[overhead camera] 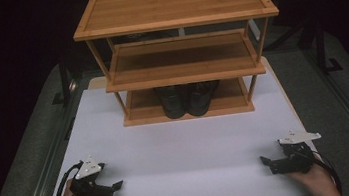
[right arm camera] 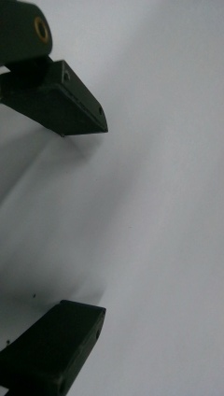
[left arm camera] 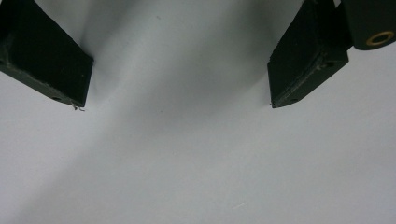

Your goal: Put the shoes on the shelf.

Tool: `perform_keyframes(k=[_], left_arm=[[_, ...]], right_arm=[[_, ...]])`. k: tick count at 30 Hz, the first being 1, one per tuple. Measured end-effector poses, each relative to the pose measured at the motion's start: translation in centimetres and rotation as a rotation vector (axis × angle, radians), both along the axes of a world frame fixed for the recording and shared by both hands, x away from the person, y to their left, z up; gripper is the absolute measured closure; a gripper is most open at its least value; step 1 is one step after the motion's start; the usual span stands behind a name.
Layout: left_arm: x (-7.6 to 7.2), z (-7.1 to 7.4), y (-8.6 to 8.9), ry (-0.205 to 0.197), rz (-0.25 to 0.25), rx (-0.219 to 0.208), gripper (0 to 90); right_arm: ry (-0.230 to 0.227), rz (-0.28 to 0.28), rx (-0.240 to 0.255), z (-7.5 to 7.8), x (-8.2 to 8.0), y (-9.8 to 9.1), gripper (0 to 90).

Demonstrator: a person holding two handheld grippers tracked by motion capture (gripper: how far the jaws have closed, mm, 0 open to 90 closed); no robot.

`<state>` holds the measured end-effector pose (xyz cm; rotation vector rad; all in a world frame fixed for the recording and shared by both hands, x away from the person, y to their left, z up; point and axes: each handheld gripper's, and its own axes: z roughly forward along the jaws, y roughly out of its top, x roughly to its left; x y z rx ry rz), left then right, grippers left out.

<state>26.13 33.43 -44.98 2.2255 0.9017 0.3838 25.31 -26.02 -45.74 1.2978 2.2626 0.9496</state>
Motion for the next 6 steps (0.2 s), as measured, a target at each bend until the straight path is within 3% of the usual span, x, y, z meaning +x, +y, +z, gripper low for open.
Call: perform_keyframes(k=[6], left_arm=[[0.0, -0.01, 0.0, 0.0, 0.0, -0.001, 5.7]], right_arm=[[0.0, 0.0, 0.001, 0.0, 0.0, 0.0, 9.7]])
